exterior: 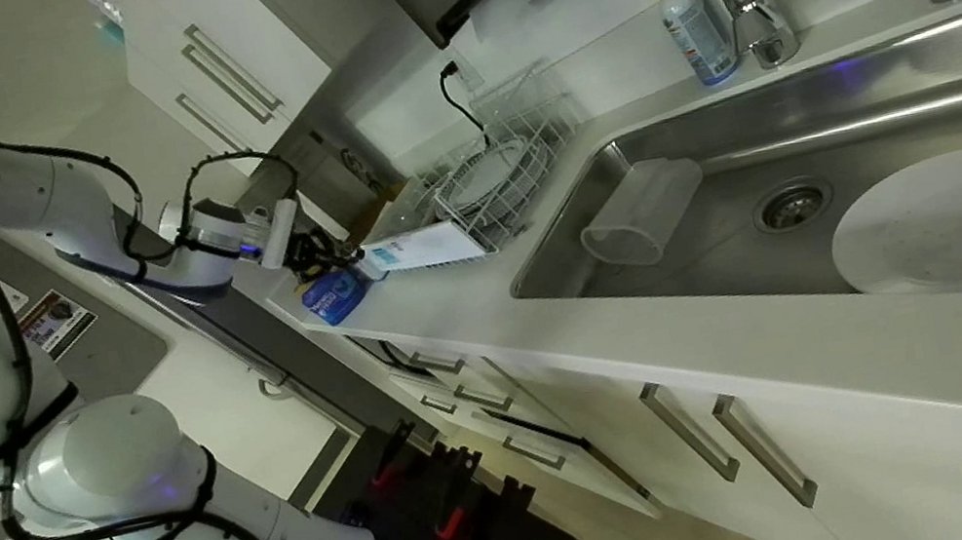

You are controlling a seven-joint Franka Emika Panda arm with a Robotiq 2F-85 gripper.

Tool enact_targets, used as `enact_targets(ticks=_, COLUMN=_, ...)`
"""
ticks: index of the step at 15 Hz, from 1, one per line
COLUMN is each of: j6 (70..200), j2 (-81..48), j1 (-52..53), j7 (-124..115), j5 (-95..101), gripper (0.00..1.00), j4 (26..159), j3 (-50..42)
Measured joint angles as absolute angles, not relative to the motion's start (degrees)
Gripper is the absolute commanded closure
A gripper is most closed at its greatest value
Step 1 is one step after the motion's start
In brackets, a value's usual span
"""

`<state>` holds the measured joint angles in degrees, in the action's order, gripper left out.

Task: Move the black tongs to the plate in the dish drainer

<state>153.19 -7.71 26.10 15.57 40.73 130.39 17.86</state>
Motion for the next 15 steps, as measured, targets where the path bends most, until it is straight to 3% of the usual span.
enact_targets(ticks=1, j6=153.0, j2=-6.7, j1=26.1, j7=13.5, j5=43.4, gripper=0.91, j4=130.2, j3=17.2)
enact_targets(ticks=5, j6=153.0, j2=-7.0, j1=25.6, j7=13.2, j5=43.7, gripper=0.91, j4=130.2, j3=17.8)
enact_targets(ticks=6, j6=153.0, j2=-7.2, j1=25.6, j7=13.2, j5=43.7, gripper=0.98, j4=130.2, j3=17.9)
enact_targets(ticks=15, j6=153.7, j2=-9.9, j1=23.2, j7=10.4, j5=51.1, gripper=0.98, j4=123.4, j3=13.3)
